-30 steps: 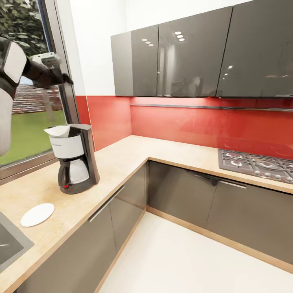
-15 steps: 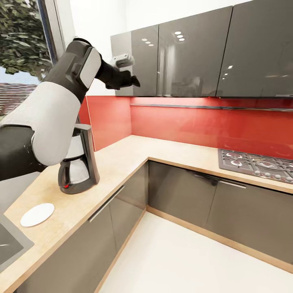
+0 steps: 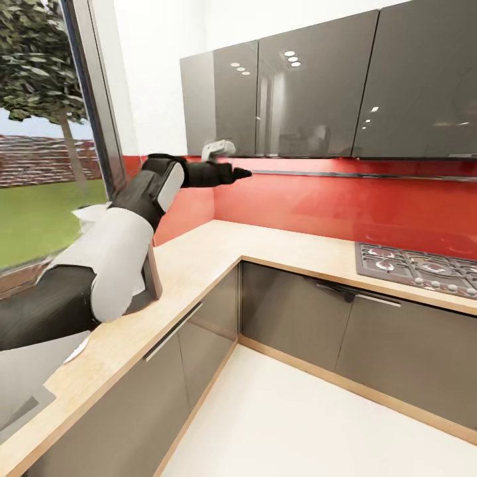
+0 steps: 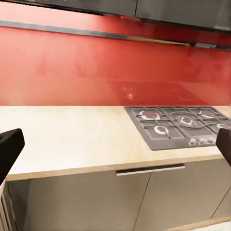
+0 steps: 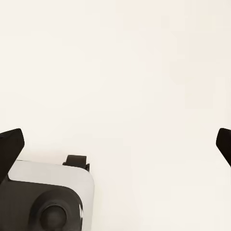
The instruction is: Set up a coffee station on the kitchen countertop: keep the coffee maker on the countertop, move the bottle of coffee from the kitchen shelf to the counter next to the coffee maker, place a paper coffee filter on top of the coffee maker, put the saucer next to the coffee maker with the coffee cup on the saucer, and place the electric kettle next to the coffee maker.
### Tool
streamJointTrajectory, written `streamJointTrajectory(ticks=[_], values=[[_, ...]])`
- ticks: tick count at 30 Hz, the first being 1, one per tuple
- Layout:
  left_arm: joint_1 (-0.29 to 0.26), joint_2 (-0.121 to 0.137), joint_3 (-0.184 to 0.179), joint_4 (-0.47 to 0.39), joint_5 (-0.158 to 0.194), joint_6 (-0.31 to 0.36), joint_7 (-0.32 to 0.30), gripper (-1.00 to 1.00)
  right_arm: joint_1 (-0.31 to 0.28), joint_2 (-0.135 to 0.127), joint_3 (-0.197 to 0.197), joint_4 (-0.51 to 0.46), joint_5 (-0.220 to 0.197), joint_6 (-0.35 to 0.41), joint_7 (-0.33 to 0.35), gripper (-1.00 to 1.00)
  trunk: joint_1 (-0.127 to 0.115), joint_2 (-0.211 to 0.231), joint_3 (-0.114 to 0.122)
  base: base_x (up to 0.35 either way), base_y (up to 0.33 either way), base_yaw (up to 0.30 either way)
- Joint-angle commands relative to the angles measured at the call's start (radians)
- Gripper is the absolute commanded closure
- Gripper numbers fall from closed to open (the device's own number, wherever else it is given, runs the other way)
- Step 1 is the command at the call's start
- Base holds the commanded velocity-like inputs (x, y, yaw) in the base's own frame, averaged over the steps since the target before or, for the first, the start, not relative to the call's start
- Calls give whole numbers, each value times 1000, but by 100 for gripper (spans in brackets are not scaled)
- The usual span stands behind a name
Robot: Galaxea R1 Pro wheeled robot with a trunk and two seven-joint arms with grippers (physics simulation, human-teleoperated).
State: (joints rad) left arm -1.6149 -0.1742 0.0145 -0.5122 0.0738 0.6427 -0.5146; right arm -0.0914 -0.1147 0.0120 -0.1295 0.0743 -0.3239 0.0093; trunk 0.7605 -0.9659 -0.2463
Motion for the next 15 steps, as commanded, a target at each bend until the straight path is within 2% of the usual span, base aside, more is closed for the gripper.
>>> streamJointTrajectory(ticks=[1, 2, 3, 4, 5, 6, 8, 9, 10, 11, 13, 15], values=[[63, 0, -7, -34, 9, -38, -14, -100, -1, 0, 0, 1, 7, -3, 0, -100, 0, -1, -1, 0, 0, 0], [96, 0, -16, -54, 9, -57, -24, -100, -1, 0, 0, 1, 7, -3, 0, -100, 0, -1, -1, 0, 0, 0], [162, 0, -41, -102, 9, -83, -48, -100, -1, 0, 0, 1, 7, -3, 0, -100, 0, -1, -1, 0, 0, 0], [194, 0, -58, -129, 9, -93, -61, -100, -1, 0, 0, 1, 7, -3, 0, -100, 0, -1, -1, 0, 0, 0], [314, 0, -151, -238, 9, -114, -90, -100, -1, 0, 0, 1, 7, -3, 0, -100, 0, -1, -1, 0, 0, 0], [344, 0, -173, -261, 10, -117, -94, -100, -1, 0, 0, 1, 7, -3, 0, -100, 0, -1, -1, 0, 0, 0], [401, 0, -205, -296, 10, -122, -100, -100, -1, 0, 0, 1, 7, -3, 0, -100, 0, -1, -1, 0, 0, 0], [454, 0, -226, -319, 10, -127, -105, -100, -1, 0, 0, 1, 7, -3, 0, -100, 0, -1, -1, 0, 0, 0], [480, 0, -233, -326, 10, -130, -107, -100, -1, 0, 0, 1, 7, -3, 0, -100, 0, -1, -1, 0, 0, 0], [561, 0, -249, -339, 10, -157, -110, -100, -1, 0, 0, 1, 7, -3, 0, -100, 0, -1, -1, 0, 0, 0], [671, 0, -261, -337, 11, -241, -113, -100, -1, 0, 0, 1, 7, -3, 0, -100, 0, -1, -1, 0, 0, 0], [698, 0, -262, -324, 11, -265, -114, -100, -1, 0, 0, 1, 7, -3, 0, -100, 0, -1, -1, 0, 0, 0]])
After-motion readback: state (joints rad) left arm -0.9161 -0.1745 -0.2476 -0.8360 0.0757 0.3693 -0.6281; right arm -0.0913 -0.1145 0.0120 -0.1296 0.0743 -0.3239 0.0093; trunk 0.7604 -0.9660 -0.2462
